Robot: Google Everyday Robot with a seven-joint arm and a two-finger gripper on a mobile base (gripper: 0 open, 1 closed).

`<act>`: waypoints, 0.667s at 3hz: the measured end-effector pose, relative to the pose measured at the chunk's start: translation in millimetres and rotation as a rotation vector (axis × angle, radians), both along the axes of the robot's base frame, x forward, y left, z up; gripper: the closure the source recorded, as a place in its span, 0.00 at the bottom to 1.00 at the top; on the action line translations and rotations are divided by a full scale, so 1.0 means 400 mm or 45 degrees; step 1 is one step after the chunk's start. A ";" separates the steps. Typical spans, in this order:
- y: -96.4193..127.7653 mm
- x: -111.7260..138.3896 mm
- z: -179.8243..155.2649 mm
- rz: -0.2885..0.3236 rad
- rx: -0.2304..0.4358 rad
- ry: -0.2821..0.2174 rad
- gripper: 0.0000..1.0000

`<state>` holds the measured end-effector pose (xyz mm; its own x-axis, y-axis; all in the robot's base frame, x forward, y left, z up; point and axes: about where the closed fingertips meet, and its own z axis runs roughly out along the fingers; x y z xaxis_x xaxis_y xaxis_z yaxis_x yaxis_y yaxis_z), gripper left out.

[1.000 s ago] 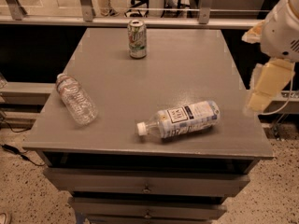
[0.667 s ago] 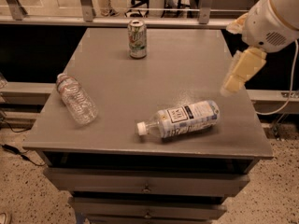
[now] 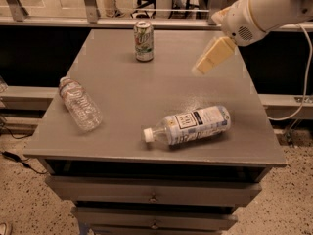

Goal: Move 7up can near blue plastic bottle

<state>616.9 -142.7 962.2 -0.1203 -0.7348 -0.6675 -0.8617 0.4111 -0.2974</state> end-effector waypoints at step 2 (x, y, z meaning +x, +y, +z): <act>0.018 0.028 -0.011 -0.044 0.087 -0.015 0.00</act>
Offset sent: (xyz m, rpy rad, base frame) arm 0.0193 0.0077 -0.0052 0.1165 -0.0238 -0.0662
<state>628.2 -135.4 958.0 -0.1366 -0.6831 -0.7174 -0.8432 0.4603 -0.2777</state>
